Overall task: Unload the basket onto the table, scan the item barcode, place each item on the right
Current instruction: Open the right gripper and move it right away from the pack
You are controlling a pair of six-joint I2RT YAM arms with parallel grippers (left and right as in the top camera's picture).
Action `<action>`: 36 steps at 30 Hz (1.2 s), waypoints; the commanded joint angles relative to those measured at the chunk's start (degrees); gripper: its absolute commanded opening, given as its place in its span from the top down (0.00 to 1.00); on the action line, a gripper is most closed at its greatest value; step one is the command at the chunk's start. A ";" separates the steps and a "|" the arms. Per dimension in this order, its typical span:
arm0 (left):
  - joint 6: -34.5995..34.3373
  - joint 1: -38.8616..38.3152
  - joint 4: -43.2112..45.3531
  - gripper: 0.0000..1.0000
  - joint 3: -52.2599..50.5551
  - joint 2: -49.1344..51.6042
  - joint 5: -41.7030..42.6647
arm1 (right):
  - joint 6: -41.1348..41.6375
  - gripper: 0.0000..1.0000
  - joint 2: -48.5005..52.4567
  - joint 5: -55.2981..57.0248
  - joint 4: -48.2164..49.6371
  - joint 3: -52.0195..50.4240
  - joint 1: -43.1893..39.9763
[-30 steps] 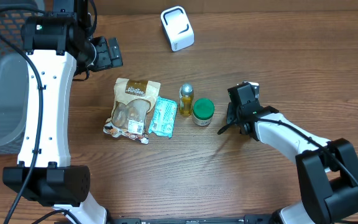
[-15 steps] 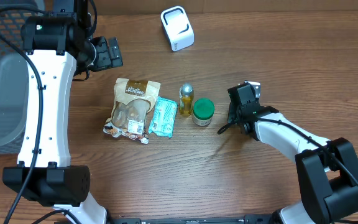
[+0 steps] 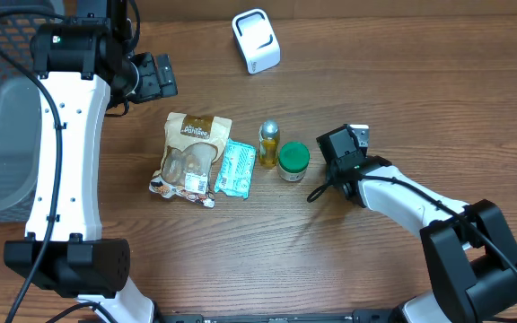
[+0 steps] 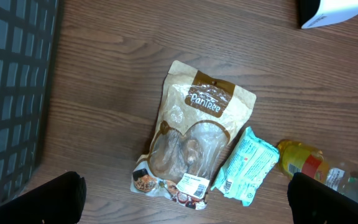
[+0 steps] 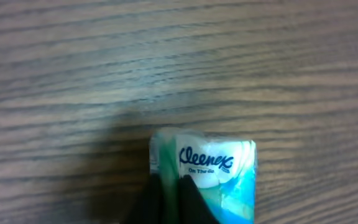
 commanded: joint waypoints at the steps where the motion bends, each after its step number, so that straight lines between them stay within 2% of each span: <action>1: 0.63 0.00 -0.07 0.01 0.85 0.09 0.31 | 0.15 0.96 0.94 -0.59 -0.94 0.26 0.00; 7: 0.63 0.00 -0.07 0.01 0.85 0.09 0.31 | 0.15 0.96 -2.25 -4.46 -9.99 6.91 -1.46; 11: 0.63 0.00 -0.07 0.00 0.85 0.09 0.31 | 0.15 0.96 -5.51 -12.94 -14.01 10.58 -4.11; 17: 0.63 -0.02 -0.07 0.01 0.85 0.09 0.31 | -0.68 0.96 -7.28 -35.04 -14.10 10.69 -13.11; 20: 0.63 0.00 -0.07 0.01 0.85 0.09 0.31 | -4.90 0.96 -7.23 -47.87 -14.05 10.51 -18.58; 24: 0.63 0.00 -0.07 0.00 0.85 0.09 0.31 | -9.53 0.96 -7.23 -58.64 -14.21 10.49 -24.33; 30: 0.63 0.00 -0.04 0.01 0.85 0.09 0.31 | -11.13 0.96 -7.23 -62.93 -14.43 9.64 -31.76; 36: 0.63 0.00 -0.07 0.00 0.85 0.09 0.31 | -12.22 0.96 -7.21 -68.67 -7.89 3.61 -36.04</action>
